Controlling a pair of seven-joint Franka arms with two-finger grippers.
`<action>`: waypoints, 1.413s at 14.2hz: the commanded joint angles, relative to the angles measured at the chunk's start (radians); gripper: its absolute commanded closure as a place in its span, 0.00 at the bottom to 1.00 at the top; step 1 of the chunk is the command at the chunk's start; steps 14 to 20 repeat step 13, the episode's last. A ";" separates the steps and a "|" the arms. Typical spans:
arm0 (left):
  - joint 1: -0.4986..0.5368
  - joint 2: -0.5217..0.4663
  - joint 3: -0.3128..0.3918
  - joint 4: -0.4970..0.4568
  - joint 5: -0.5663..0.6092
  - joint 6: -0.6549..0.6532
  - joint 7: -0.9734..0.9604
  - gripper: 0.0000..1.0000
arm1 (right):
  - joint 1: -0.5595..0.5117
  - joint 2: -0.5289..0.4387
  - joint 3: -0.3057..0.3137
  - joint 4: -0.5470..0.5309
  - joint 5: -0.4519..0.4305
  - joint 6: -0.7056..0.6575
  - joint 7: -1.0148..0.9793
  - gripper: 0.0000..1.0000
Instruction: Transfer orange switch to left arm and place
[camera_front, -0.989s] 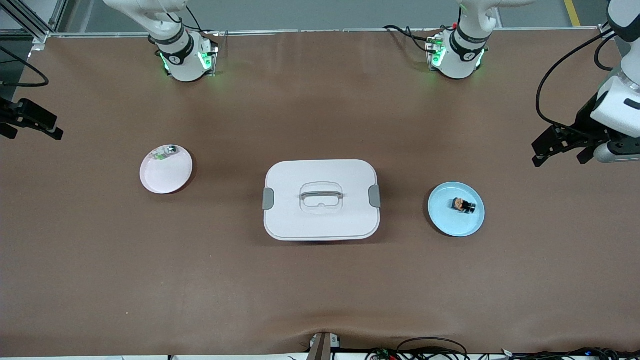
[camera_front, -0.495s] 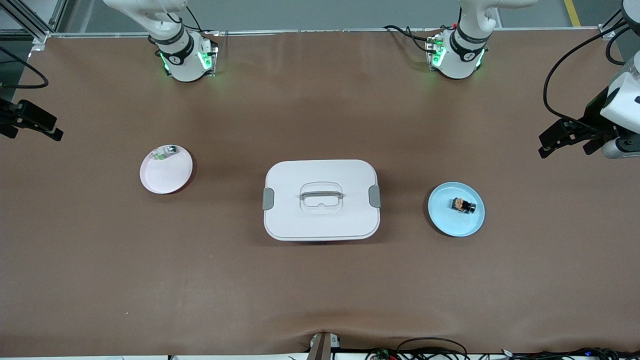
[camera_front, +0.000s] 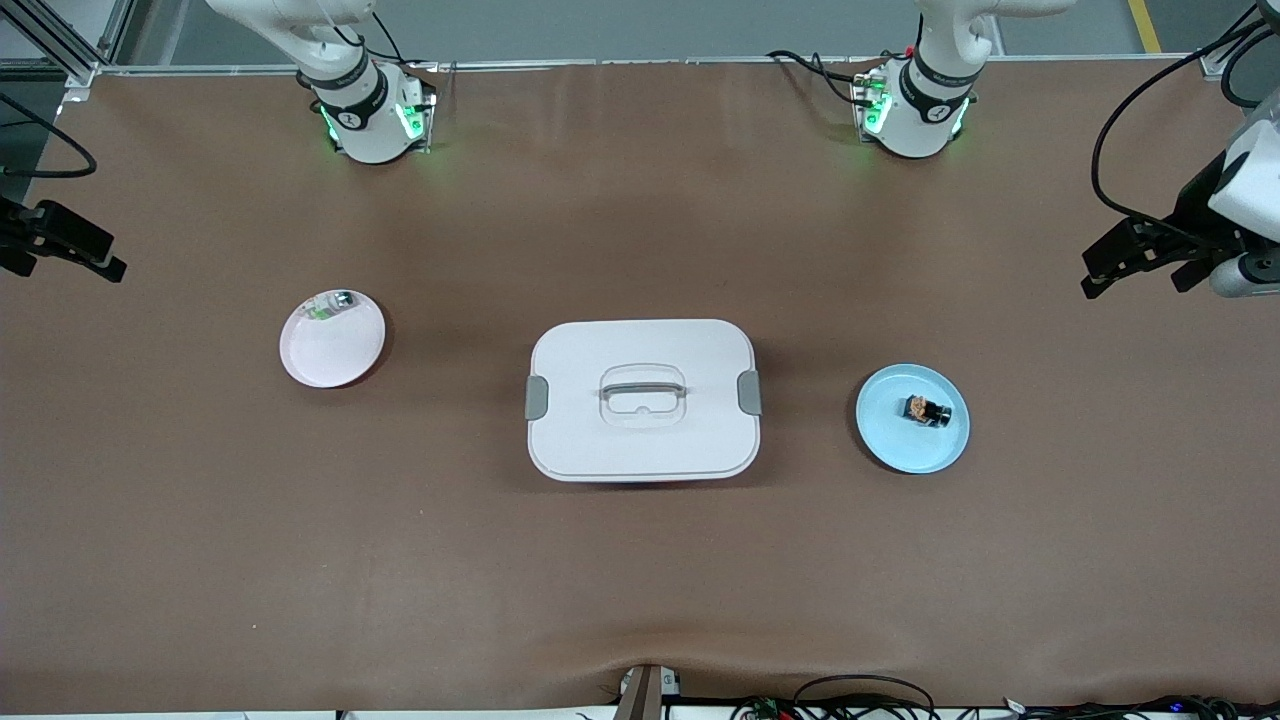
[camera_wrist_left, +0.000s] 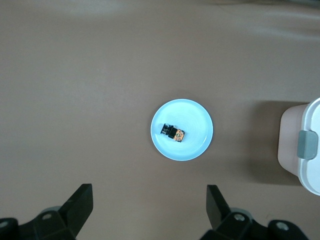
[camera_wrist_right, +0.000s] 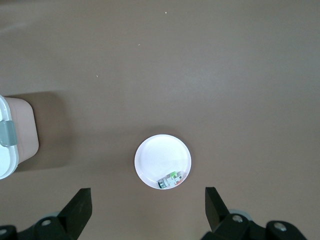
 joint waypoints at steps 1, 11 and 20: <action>-0.012 -0.003 0.013 0.011 -0.005 -0.019 0.029 0.00 | -0.010 -0.021 0.007 -0.021 0.011 0.004 0.016 0.00; -0.012 0.012 0.013 0.042 -0.003 -0.026 0.025 0.00 | -0.010 -0.021 0.007 -0.021 0.011 0.004 0.016 0.00; -0.011 0.012 0.013 0.042 -0.003 -0.029 0.025 0.00 | -0.010 -0.021 0.007 -0.021 0.011 0.004 0.016 0.00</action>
